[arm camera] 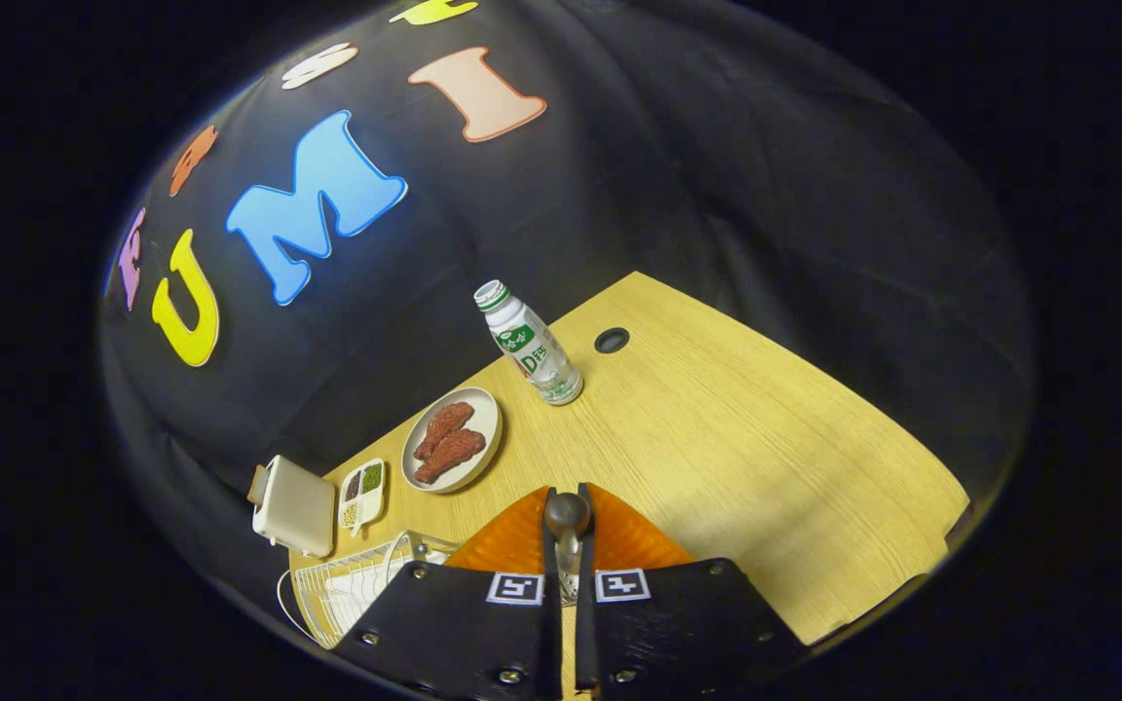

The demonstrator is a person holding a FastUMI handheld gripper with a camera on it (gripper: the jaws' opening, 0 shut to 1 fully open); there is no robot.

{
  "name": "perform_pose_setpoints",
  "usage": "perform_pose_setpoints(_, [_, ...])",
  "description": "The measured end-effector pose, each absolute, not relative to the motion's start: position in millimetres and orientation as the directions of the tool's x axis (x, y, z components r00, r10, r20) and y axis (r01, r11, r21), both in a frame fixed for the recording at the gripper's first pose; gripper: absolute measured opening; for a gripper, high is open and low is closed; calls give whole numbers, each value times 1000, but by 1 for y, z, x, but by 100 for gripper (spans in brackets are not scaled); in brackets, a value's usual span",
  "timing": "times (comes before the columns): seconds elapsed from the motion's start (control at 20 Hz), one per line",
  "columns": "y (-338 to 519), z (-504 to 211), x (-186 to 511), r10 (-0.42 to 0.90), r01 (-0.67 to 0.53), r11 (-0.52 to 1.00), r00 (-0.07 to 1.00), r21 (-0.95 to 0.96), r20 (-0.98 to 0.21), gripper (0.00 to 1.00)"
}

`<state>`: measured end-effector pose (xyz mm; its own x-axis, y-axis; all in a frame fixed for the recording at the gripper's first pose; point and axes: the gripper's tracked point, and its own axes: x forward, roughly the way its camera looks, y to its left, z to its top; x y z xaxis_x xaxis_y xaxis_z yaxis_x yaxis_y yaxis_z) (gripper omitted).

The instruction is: Take the plate from the dish rack, then take the spoon from the basket and place it into the plate.

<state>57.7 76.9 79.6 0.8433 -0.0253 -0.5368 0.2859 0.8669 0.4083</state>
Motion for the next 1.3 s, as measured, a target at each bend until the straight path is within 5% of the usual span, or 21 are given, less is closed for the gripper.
perform_pose_setpoints(0.6, [139, 177, 2, 90, 90, 925, 892, 369, -442, 5])
perform_pose_setpoints(1.3, [340, 98, -126, 361, -223, 928, 739, 300, -568, 5])
